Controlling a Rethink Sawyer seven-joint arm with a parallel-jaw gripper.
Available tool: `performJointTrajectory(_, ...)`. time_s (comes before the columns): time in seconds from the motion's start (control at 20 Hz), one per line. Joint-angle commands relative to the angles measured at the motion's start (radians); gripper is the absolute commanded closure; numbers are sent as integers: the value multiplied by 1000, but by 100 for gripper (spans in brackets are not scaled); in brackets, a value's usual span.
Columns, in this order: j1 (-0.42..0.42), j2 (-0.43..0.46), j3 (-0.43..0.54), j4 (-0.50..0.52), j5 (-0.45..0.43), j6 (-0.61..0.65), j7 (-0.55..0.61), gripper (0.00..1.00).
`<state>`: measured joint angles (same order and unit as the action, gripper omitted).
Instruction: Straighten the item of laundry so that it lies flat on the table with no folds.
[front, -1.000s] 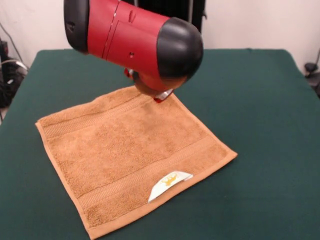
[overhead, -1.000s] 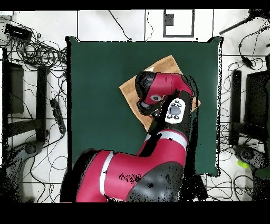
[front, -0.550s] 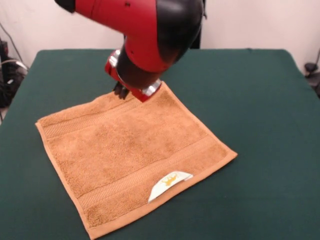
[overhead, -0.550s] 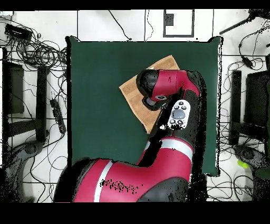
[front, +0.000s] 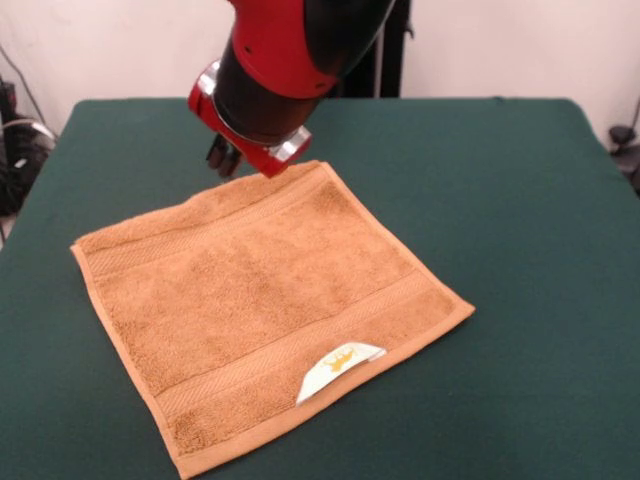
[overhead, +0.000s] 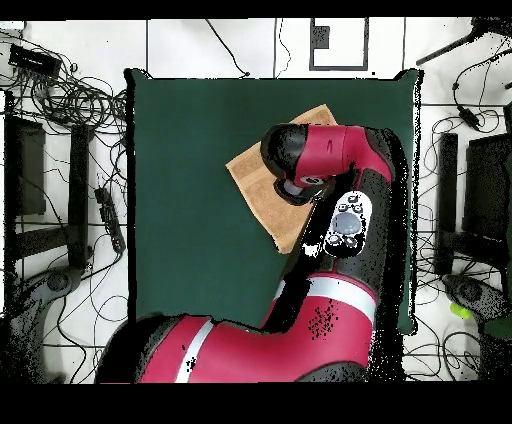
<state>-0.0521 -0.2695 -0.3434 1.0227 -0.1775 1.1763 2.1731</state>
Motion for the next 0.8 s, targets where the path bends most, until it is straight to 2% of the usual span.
performJointTrajectory(0.05, -27, 22, 66, 65, -86, 33, -146, 100)
performJointTrajectory(0.25, -66, 15, 91, 46, -124, 28, -230, 100)
performJointTrajectory(0.5, -85, 1, 110, 60, -142, 19, -219, 100)
performJointTrajectory(0.8, -92, 20, 161, 71, -112, 17, -154, 100)
